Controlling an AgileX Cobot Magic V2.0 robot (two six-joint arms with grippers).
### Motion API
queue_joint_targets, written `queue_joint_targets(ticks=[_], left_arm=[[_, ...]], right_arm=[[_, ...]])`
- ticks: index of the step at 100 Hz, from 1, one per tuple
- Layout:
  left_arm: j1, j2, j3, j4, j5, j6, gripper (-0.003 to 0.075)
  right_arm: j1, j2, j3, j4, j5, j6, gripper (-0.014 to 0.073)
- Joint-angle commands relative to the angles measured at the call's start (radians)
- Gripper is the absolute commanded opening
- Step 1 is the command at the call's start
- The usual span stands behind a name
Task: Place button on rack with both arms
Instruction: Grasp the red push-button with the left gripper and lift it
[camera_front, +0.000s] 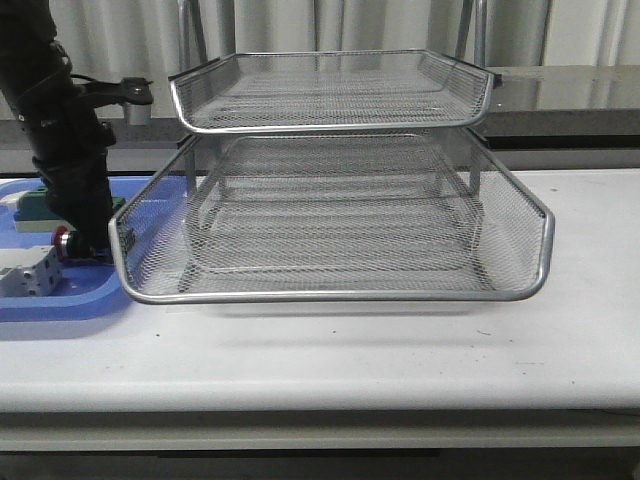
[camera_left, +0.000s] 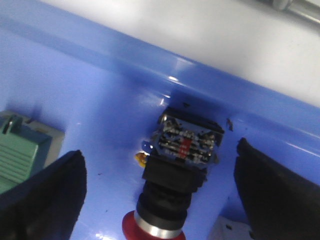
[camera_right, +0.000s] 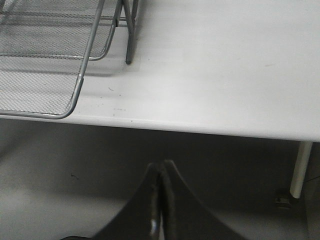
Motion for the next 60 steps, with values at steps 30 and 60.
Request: queue_joint_targets(ticks=[30, 60], left_arm=[[-0.003, -0.009, -0.032, -0.014, -0.043, -0.002, 0.0586], [-0.003, -0.009, -0.032, -0.014, -0.04, -0.002, 0.0291]], right_arm=[[0.0, 0.006, -0.032, -0.01, -0.056, -0.003, -0.007], [0.0, 0.006, -0.032, -0.01, -0.056, -0.003, -0.007]])
